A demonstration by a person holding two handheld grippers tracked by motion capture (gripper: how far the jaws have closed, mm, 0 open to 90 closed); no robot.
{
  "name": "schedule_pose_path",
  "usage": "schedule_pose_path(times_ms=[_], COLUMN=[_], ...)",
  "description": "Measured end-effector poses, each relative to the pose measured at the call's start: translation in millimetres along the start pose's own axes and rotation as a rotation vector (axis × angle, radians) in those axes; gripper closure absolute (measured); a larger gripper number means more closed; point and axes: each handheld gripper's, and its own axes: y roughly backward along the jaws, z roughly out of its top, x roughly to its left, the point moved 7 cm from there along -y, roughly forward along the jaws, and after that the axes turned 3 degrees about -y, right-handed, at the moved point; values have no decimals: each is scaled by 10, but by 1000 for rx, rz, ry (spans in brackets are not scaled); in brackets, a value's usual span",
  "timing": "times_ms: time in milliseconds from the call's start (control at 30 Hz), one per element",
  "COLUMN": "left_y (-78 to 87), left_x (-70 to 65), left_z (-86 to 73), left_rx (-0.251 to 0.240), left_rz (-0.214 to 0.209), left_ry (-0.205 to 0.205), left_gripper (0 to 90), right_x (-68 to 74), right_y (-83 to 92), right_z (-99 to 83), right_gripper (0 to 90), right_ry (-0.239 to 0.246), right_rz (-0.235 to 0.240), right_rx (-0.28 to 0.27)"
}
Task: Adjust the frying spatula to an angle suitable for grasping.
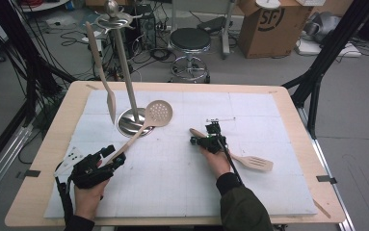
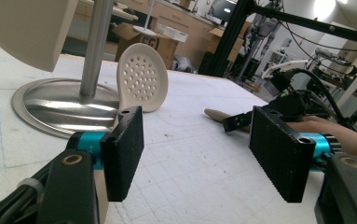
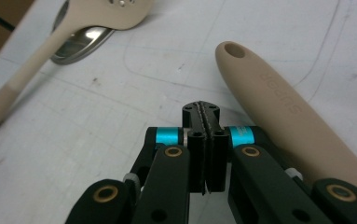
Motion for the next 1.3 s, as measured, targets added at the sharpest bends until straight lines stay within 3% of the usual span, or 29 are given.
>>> schedule_pose_path(times_ms=[67,167,367,533,700,867,967,1300], left_y=[4,3,2,-13,-21,-15,-14,-12], left_x=[2,-5,-25,-35,-45,-52,-54,-58], left_z=[2,3,5,0,-7,-4,-3,-1], left_rx=[-1,-3,-3,0,6,4,2,1], left_rz=[0,-2,-5,-8,-11,-10,-9,-13], left_ry=[-1,0,-6,-9,-12,-11,-11,-9], left_gripper=[361,361,362,362,362,362,363,364], right_x=[13,-7,-277,-520,-632,-675,-654,-603], right_y=[60,194,580,816,840,785,760,820], right_z=[21,65,129,86,-27,-105,-162,-221], right_gripper=[900,900,900,900,900,900,900,900], right_ry=[-1,6,5,-32,-53,-81,-79,-46], right_rz=[22,14,-94,-182,-191,-213,-227,-277], right_rx=[-13,-35,-60,-54,-43,6,43,55])
